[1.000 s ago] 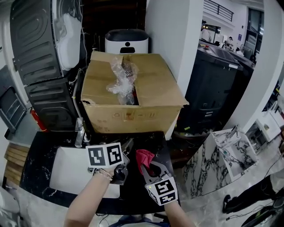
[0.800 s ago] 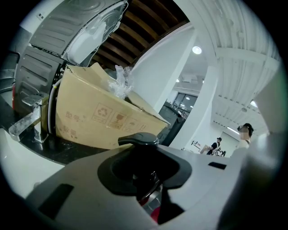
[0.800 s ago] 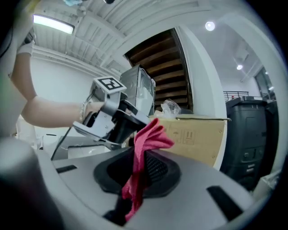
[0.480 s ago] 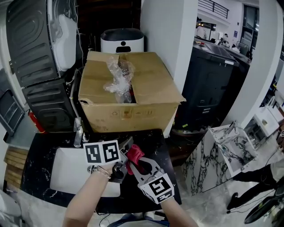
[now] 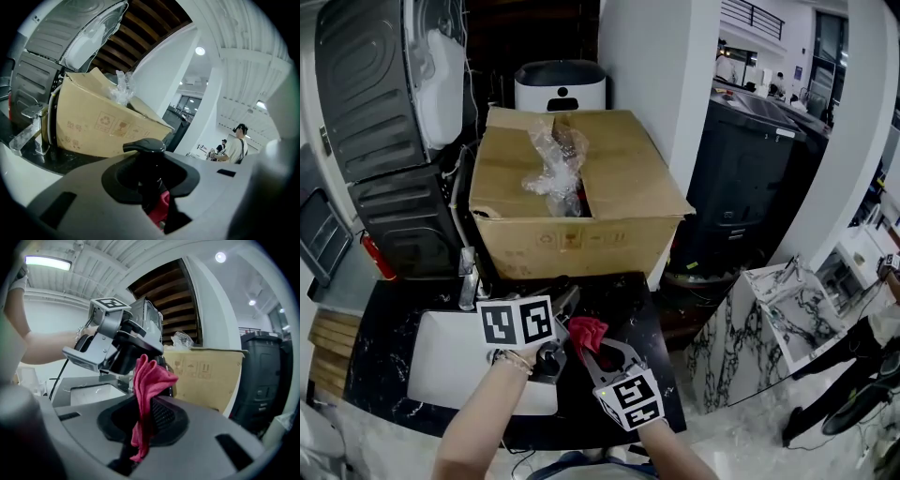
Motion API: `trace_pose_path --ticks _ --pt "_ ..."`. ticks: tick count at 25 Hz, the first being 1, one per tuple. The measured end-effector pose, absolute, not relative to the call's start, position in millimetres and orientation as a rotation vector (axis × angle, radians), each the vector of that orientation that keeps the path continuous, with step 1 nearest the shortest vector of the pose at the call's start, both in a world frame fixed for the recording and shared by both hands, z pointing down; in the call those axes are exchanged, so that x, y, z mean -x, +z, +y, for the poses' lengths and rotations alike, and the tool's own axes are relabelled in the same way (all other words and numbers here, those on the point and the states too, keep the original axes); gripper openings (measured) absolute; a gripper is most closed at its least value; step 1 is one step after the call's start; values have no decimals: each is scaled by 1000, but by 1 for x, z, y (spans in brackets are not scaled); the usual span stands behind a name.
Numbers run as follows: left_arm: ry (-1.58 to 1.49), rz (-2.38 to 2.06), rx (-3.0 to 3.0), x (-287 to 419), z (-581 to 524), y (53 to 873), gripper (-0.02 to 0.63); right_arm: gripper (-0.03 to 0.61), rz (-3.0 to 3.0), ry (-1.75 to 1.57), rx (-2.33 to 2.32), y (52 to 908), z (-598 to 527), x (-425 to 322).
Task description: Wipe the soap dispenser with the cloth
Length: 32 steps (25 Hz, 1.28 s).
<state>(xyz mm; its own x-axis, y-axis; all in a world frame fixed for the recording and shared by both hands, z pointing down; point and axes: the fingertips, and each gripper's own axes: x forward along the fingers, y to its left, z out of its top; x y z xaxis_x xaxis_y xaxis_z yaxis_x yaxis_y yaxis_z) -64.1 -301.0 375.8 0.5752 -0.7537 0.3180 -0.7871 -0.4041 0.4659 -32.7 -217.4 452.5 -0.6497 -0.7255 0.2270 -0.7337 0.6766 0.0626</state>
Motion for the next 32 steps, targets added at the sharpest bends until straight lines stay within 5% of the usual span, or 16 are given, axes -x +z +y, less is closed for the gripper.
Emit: trace_pose_path --ticks 15,32 --pt "62 -904 -2859 55 -269 351 106 52 -2722 95 -1205 418 -202 -28" --pt "-105 -762 -3020 56 -246 341 106 52 -2875 57 -1036 403 -199 29"
